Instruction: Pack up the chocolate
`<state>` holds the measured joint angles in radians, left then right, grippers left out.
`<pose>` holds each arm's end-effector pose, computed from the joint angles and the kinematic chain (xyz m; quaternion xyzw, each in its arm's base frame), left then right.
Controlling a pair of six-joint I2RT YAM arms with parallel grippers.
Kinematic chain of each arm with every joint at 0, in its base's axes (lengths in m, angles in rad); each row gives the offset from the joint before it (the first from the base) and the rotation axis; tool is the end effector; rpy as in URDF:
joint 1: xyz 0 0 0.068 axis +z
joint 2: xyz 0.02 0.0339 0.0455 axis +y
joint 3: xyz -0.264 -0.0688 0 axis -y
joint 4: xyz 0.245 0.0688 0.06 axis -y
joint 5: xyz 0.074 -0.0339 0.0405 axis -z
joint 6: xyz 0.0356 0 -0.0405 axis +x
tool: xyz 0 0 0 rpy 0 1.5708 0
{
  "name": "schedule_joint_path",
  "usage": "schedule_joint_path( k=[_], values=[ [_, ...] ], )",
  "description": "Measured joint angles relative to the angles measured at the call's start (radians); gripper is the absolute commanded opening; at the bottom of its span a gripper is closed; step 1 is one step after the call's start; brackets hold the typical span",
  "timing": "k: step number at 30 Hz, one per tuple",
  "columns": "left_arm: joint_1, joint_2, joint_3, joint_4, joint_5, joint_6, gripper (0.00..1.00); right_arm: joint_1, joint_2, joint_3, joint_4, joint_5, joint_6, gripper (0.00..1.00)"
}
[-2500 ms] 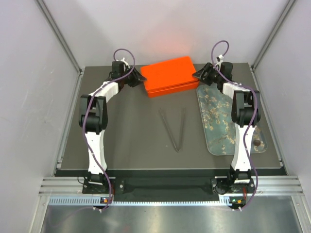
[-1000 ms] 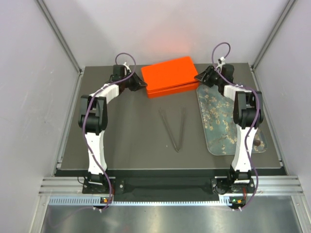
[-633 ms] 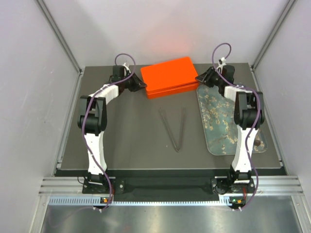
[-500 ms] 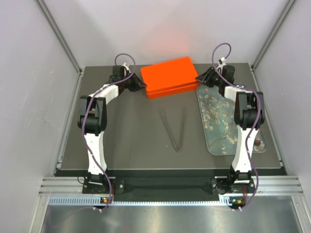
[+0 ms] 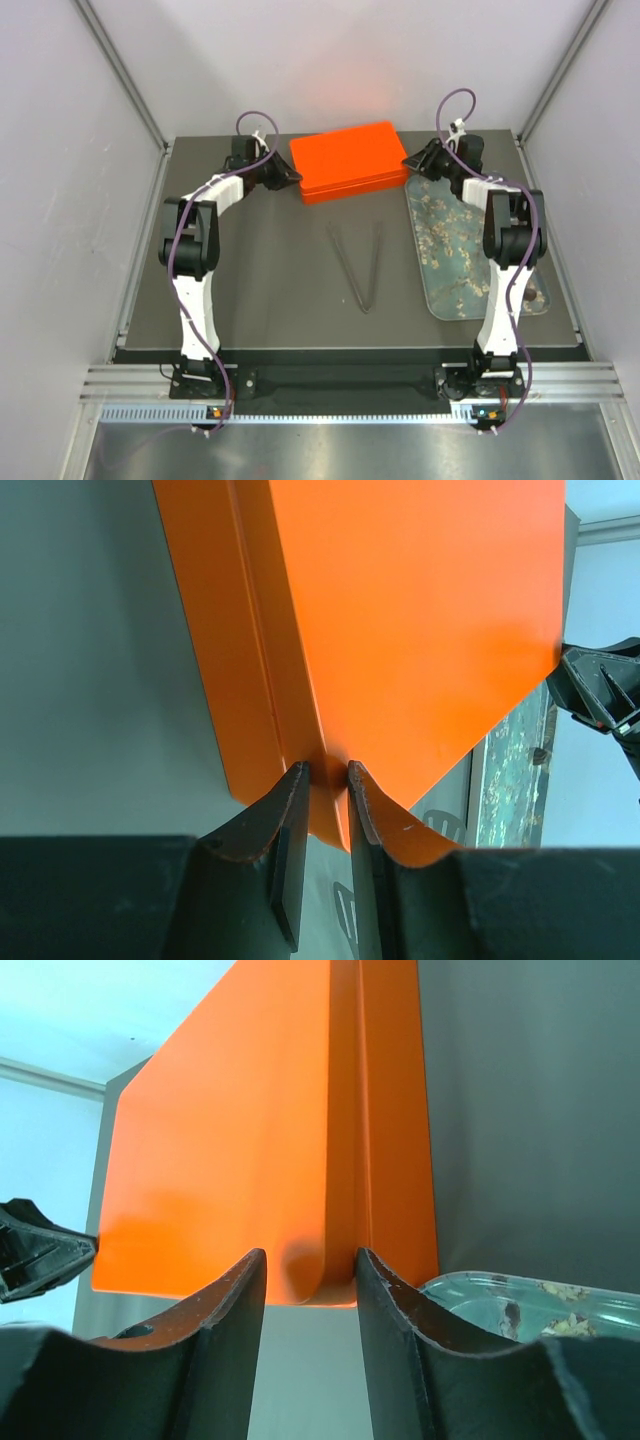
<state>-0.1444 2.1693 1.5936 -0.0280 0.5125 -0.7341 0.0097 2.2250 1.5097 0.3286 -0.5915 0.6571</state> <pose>0.4857 -0.0883 0.1889 -0.1361 0.8537 -0.3944 0.3116 0.5006 0.0247 0.1686 0.0983 0.8043 0.4032 0.4253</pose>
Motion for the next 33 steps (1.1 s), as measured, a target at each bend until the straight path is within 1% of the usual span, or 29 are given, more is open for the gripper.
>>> schedule_joint_path(
  k=[4, 11, 14, 17, 20, 21, 24, 28, 31, 33],
  values=[
    [0.0, -0.002, -0.003, -0.002, -0.003, 0.0, 0.27, 0.0, -0.003, -0.005, 0.0, 0.001, 0.0, 0.4],
    [0.0, -0.021, -0.031, -0.002, -0.005, 0.0, 0.28, 0.001, -0.01, -0.011, -0.021, -0.001, -0.004, 0.46],
    [-0.001, -0.023, -0.033, -0.006, -0.005, 0.0, 0.29, 0.002, -0.01, -0.011, -0.031, -0.003, -0.008, 0.42],
    [-0.002, -0.024, -0.033, -0.016, -0.005, 0.0, 0.31, 0.002, -0.01, -0.011, -0.038, -0.002, -0.011, 0.42],
    [-0.001, -0.027, -0.033, -0.029, -0.004, 0.0, 0.35, 0.002, -0.011, -0.011, -0.041, -0.005, -0.012, 0.45],
    [-0.002, -0.029, -0.033, -0.035, -0.003, -0.001, 0.4, 0.002, -0.011, -0.011, -0.042, -0.006, -0.012, 0.46],
    [0.0, -0.036, -0.032, -0.073, -0.005, 0.001, 0.47, 0.003, -0.012, -0.01, -0.042, -0.011, -0.013, 0.48],
    [0.007, -0.042, -0.016, -0.12, -0.006, 0.003, 0.53, 0.003, -0.012, -0.009, -0.061, -0.019, -0.018, 0.52],
    [0.013, -0.041, 0.019, -0.15, -0.005, 0.004, 0.54, 0.006, -0.012, -0.009, -0.083, -0.024, -0.02, 0.55],
    [0.016, -0.036, 0.053, -0.159, 0.0, 0.003, 0.53, 0.008, -0.012, -0.009, -0.091, -0.027, -0.022, 0.55]
  ],
)
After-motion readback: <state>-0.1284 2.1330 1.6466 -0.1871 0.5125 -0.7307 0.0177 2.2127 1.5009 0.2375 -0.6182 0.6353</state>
